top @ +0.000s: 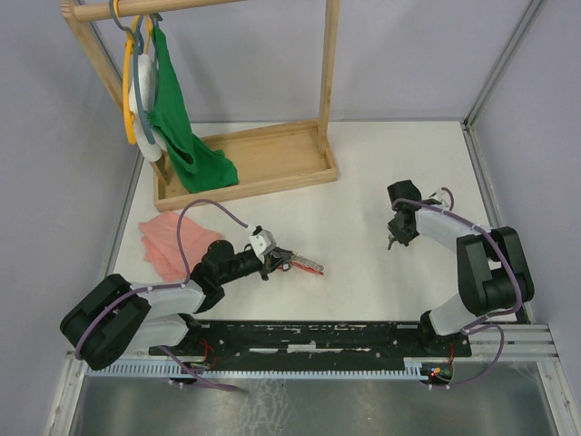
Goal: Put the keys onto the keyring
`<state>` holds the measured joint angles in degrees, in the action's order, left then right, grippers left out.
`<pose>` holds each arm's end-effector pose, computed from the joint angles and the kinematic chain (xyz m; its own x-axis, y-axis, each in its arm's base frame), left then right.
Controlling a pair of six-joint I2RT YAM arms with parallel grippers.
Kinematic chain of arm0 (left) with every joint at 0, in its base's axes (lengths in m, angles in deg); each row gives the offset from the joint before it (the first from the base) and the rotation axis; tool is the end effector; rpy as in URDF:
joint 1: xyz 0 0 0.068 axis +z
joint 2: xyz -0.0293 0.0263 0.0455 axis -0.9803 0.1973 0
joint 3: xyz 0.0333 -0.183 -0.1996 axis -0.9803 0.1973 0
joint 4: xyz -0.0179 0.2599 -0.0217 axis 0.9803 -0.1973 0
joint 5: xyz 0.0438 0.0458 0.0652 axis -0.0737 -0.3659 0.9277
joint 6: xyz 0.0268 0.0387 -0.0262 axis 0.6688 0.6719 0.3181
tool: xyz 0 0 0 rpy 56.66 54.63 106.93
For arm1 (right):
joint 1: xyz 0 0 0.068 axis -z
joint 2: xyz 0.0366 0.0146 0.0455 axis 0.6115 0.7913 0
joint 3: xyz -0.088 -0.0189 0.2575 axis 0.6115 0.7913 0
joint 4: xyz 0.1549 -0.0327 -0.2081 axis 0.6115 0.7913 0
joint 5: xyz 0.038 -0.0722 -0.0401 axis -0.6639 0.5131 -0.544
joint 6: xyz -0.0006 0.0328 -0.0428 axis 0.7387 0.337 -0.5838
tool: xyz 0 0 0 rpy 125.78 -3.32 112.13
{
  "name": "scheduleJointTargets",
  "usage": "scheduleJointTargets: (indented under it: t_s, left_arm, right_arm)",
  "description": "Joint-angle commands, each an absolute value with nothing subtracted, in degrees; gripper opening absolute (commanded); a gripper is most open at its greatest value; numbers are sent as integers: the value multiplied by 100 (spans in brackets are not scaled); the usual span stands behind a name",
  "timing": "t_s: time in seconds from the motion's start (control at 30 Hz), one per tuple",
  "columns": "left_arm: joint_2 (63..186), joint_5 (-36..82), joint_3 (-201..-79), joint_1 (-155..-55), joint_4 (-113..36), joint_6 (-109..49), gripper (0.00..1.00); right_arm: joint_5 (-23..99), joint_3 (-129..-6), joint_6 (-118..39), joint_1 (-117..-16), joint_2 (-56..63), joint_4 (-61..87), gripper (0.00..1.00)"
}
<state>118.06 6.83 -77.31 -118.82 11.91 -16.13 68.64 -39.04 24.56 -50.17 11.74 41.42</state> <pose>0.1485 -0.1449 0.1667 -0.0501 0.0975 -0.9940 0.9066 0.4221 -0.0043 0.2687 0.0455 0.1567 -0.3782 0.8080 -0.4517 0.8467 0.4992 0.1841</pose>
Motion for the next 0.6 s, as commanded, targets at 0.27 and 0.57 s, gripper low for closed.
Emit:
scheduleJointTargets:
  t_s: [0.27,0.57]
  left_arm:
    - [11764,499,-7959,-11861,1381,-1379,3]
    - [11742,517,-7950,-11860,1361,-1315,3]
  right_arm:
    - [6469,-4438,270,-5231,933,4436,1]
    - [5299,-4965,-2572,-5857,442,5427,1]
